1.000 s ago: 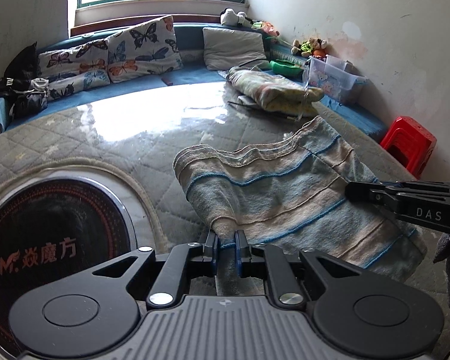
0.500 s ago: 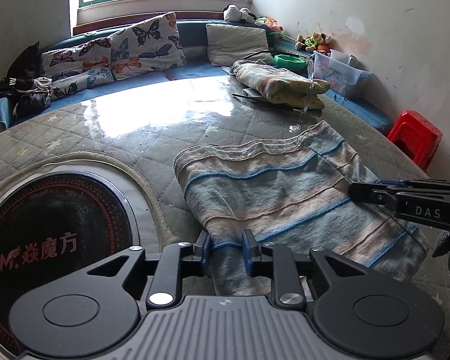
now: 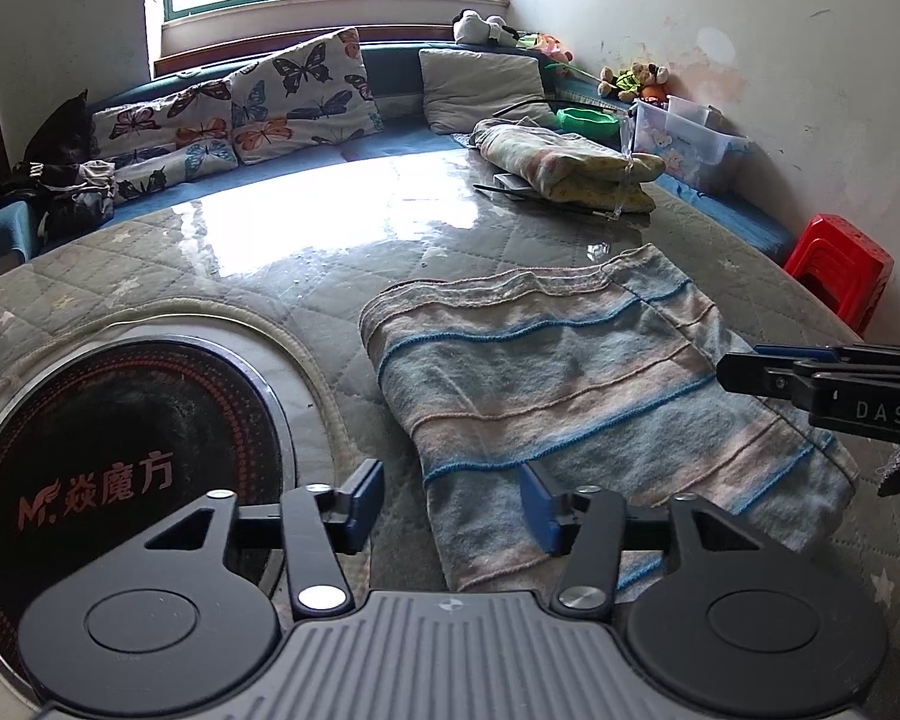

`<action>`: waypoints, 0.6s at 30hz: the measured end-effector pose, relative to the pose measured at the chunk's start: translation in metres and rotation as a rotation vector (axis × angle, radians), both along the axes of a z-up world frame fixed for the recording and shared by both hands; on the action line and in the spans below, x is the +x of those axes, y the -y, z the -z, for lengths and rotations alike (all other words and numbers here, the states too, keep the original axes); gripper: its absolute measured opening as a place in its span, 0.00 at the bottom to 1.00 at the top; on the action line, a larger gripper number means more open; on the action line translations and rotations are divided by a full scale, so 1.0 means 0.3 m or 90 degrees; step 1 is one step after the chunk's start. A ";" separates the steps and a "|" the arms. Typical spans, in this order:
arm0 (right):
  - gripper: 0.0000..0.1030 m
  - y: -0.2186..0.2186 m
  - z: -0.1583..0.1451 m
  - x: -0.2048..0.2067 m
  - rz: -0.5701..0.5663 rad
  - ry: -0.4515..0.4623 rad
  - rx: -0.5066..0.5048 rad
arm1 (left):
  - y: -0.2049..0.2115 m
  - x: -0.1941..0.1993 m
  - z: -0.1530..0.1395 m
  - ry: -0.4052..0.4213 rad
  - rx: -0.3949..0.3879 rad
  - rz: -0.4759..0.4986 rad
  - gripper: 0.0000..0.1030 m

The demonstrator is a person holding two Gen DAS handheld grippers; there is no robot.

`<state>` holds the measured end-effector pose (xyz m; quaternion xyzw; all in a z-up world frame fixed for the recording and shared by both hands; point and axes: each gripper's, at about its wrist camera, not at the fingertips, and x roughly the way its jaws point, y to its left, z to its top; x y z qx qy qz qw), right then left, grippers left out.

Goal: Fold clothes

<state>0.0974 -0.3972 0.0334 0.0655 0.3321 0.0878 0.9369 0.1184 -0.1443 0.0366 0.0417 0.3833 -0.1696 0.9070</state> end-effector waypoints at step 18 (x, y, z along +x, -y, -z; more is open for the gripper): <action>0.40 0.054 0.044 -0.080 0.048 -0.011 0.015 | -0.023 -0.062 0.020 -0.001 0.010 -0.007 0.67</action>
